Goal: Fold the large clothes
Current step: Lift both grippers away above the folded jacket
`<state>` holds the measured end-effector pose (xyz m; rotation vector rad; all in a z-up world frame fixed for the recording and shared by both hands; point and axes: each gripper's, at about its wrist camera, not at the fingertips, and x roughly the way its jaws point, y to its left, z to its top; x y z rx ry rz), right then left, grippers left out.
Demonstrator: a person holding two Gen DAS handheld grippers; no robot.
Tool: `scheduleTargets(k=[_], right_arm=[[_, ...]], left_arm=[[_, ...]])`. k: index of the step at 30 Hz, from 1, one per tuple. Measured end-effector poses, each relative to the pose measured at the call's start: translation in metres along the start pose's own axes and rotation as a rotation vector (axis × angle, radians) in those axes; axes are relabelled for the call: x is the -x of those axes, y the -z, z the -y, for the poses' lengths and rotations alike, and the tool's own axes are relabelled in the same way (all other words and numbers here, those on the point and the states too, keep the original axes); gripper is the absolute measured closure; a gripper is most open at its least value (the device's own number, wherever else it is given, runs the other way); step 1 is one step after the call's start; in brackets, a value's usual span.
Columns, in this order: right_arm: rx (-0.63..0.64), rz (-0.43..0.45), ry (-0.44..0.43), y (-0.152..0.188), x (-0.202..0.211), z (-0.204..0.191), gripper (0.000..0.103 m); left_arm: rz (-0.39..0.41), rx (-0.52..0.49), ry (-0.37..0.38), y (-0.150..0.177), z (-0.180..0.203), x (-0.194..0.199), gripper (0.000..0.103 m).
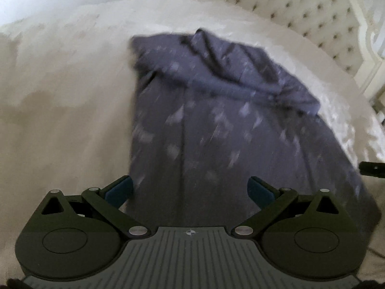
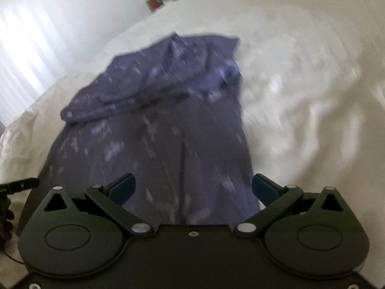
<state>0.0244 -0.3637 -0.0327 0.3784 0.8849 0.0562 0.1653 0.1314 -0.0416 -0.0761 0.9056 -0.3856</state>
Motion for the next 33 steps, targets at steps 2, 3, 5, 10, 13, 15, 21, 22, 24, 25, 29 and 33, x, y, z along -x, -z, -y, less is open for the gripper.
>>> scheduleTargets(k=[2, 3, 5, 10, 13, 15, 21, 22, 24, 25, 29, 33], right_arm=[[-0.033, -0.044, 0.014, 0.008, 0.002, 0.008, 0.0], [-0.049, -0.064, 0.014, 0.011, 0.002, 0.011, 0.0], [-0.102, -0.111, 0.005, 0.018, 0.0, 0.019, 0.0], [-0.192, -0.193, -0.089, 0.032, -0.005, 0.027, 0.0], [-0.225, -0.234, -0.14, 0.041, -0.009, 0.03, 0.0], [-0.223, -0.235, -0.15, 0.044, -0.01, 0.03, 0.0], [-0.238, -0.247, -0.176, 0.044, -0.013, 0.032, 0.0], [-0.232, -0.249, -0.176, 0.044, -0.014, 0.031, 0.0], [-0.218, -0.251, -0.171, 0.045, -0.015, 0.029, 0.0], [-0.211, -0.251, -0.169, 0.045, -0.015, 0.028, 0.0], [-0.203, -0.25, -0.17, 0.046, -0.015, 0.027, 0.0], [-0.202, -0.254, -0.173, 0.045, -0.016, 0.028, 0.0]], left_arm=[[-0.022, 0.016, -0.01, 0.011, -0.006, 0.002, 0.0], [-0.034, 0.029, -0.012, 0.015, -0.009, 0.002, 0.0], [-0.055, 0.051, -0.013, 0.02, -0.014, 0.002, 0.0], [-0.124, 0.009, -0.02, 0.028, -0.009, -0.004, 0.0], [-0.149, -0.03, -0.038, 0.032, -0.005, -0.01, 0.0], [-0.158, -0.035, -0.037, 0.033, -0.005, -0.013, 0.0], [-0.159, 0.003, -0.027, 0.031, -0.009, -0.015, 0.0], [-0.158, 0.007, -0.026, 0.031, -0.009, -0.015, 0.0], [-0.159, 0.013, -0.025, 0.029, -0.009, -0.015, 0.0], [-0.161, 0.015, -0.023, 0.029, -0.009, -0.014, 0.0], [-0.195, 0.006, 0.003, 0.029, -0.005, -0.009, 0.001], [-0.235, -0.01, 0.043, 0.037, -0.001, 0.001, 0.001]])
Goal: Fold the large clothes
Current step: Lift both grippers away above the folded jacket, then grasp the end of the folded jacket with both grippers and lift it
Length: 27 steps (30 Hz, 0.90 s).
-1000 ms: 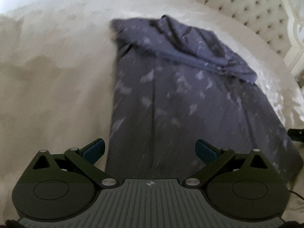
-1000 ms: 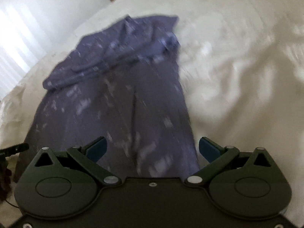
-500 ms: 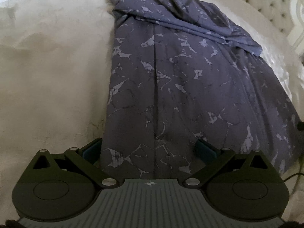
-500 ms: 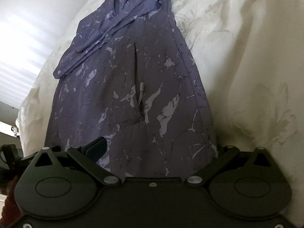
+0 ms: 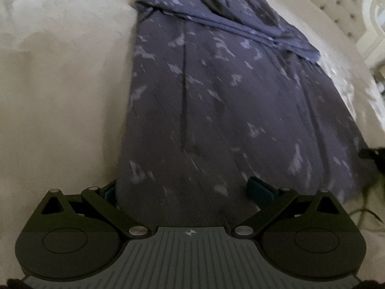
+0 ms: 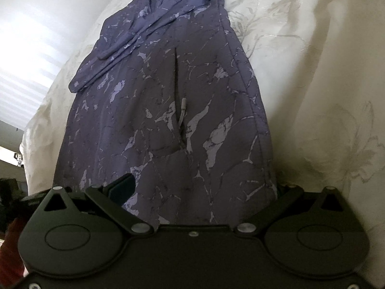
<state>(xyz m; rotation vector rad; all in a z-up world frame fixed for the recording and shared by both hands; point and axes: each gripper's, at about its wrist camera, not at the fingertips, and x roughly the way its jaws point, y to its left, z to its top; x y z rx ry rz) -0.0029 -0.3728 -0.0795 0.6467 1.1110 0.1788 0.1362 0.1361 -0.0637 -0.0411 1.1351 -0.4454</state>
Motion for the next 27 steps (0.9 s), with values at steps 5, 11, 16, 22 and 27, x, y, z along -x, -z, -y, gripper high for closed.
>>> scheduleTargets(k=[5, 11, 16, 22, 27], right_arm=[[0.007, -0.016, 0.01, -0.001, -0.002, -0.003, 0.0], [0.02, -0.039, 0.007, -0.002, -0.001, -0.003, 0.014], [-0.025, 0.013, -0.02, 0.001, 0.013, 0.004, 0.074], [-0.03, 0.156, -0.193, 0.002, 0.045, 0.002, 0.085], [-0.042, 0.304, -0.317, -0.02, 0.07, -0.005, 0.085]], left_arm=[[0.006, 0.019, 0.034, 0.007, -0.003, 0.007, 0.006], [0.073, 0.11, 0.037, 0.008, -0.015, 0.014, 0.08], [0.125, 0.143, 0.074, 0.009, -0.018, 0.024, 0.089], [0.248, 0.21, 0.182, 0.002, -0.014, 0.054, 0.093], [0.384, 0.272, 0.266, -0.028, -0.02, 0.08, 0.093]])
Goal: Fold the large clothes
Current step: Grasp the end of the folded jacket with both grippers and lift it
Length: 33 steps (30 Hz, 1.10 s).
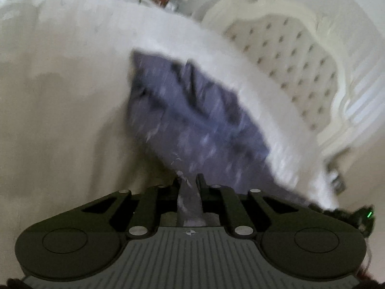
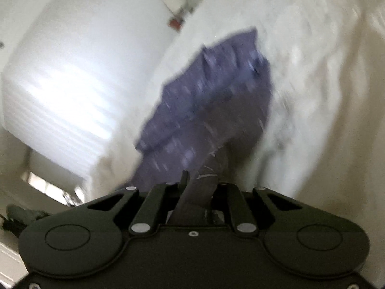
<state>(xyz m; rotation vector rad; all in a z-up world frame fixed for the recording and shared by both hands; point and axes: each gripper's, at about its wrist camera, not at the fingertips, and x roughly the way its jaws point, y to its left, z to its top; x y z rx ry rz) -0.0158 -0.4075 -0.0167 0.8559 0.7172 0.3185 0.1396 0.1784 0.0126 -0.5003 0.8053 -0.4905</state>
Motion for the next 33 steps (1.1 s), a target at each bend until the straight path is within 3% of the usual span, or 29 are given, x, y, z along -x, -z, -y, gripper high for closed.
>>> scheduleTargets(k=[8, 15, 18, 23, 33], right_arm=[[-0.016, 0.222, -0.096, -0.083, -0.02, -0.012, 0.085], [0.046, 0.332, -0.003, -0.152, -0.09, -0.022, 0.085], [0.078, 0.351, 0.061, -0.181, -0.121, -0.017, 0.086], [0.13, 0.308, 0.175, -0.209, -0.177, -0.007, 0.086], [0.143, 0.222, 0.275, -0.23, -0.24, 0.023, 0.086]], left_arm=[[0.213, 0.109, 0.121, -0.082, -0.001, -0.021, 0.091], [0.345, 0.051, 0.054, -0.137, 0.011, -0.086, 0.091], [0.344, 0.034, 0.011, -0.153, 0.012, -0.115, 0.091], [0.308, 0.027, -0.078, -0.169, 0.003, -0.154, 0.091], [0.225, 0.035, -0.187, -0.178, -0.028, -0.208, 0.089]])
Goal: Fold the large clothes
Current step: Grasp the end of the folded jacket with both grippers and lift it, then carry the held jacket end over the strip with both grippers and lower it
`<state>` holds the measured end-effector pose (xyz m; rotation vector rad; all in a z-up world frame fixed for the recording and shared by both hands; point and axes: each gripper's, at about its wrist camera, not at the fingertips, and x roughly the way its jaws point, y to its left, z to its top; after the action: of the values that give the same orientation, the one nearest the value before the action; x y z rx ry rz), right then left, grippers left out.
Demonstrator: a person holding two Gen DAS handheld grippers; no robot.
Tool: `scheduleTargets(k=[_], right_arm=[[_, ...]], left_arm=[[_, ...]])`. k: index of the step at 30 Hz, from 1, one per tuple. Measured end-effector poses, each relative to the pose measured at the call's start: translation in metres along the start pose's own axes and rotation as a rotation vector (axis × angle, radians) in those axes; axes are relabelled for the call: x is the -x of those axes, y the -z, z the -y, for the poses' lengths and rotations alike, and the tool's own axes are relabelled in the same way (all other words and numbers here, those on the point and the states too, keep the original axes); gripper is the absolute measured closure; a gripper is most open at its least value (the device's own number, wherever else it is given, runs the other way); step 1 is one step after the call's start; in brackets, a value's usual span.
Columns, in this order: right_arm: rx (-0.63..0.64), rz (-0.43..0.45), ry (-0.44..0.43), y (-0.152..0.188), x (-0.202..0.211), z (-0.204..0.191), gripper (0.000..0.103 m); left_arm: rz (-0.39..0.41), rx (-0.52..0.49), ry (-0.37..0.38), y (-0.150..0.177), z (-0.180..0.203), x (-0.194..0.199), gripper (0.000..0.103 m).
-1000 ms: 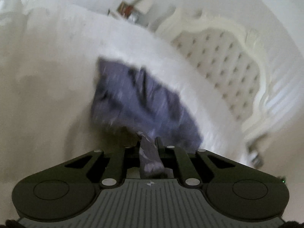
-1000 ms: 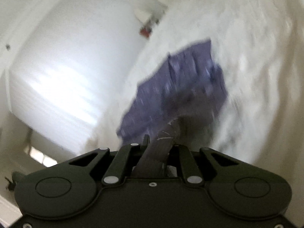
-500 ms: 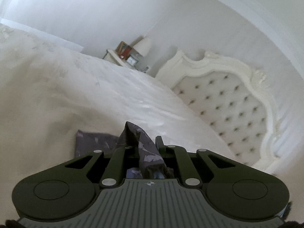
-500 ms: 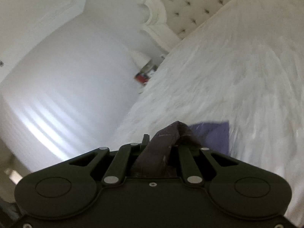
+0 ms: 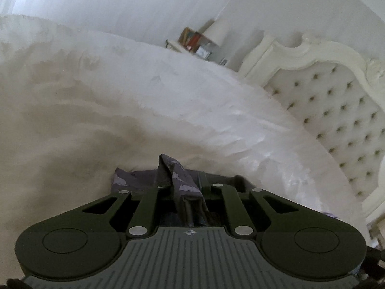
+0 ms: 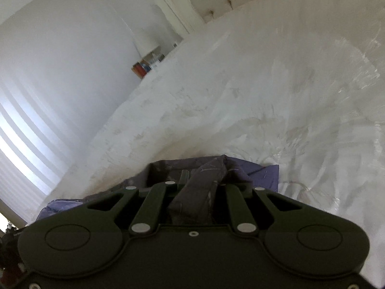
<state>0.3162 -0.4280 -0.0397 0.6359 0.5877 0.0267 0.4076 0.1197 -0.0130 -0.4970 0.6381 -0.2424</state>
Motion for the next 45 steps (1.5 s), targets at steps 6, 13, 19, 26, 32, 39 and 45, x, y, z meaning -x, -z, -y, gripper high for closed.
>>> scheduleTargets(k=[6, 13, 19, 26, 32, 39, 45], right_arm=[[-0.037, -0.031, -0.002, -0.001, -0.02, 0.007, 0.085], [-0.082, 0.002, -0.1, -0.004, -0.007, 0.012, 0.037], [0.031, 0.081, -0.109, -0.01, 0.015, -0.015, 0.007], [0.267, 0.063, -0.036, 0.011, 0.033, -0.067, 0.003], [0.517, -0.042, 0.014, 0.056, 0.007, -0.119, 0.003], [0.622, -0.125, 0.175, 0.072, -0.047, -0.12, 0.004], [0.347, -0.08, 0.275, 0.044, -0.056, -0.053, 0.002]], left_arm=[[-0.028, 0.122, 0.047, 0.0, -0.015, -0.012, 0.087], [0.097, 0.067, 0.115, -0.009, -0.003, 0.02, 0.0], [0.108, -0.08, 0.104, -0.018, 0.032, 0.047, 0.0], [0.008, -0.321, 0.033, 0.014, 0.094, 0.051, 0.0], [-0.069, -0.513, -0.01, 0.056, 0.122, 0.021, 0.0], [-0.148, -0.489, -0.208, 0.057, 0.08, -0.028, 0.0], [-0.153, -0.396, -0.192, 0.043, 0.047, -0.034, 0.0]])
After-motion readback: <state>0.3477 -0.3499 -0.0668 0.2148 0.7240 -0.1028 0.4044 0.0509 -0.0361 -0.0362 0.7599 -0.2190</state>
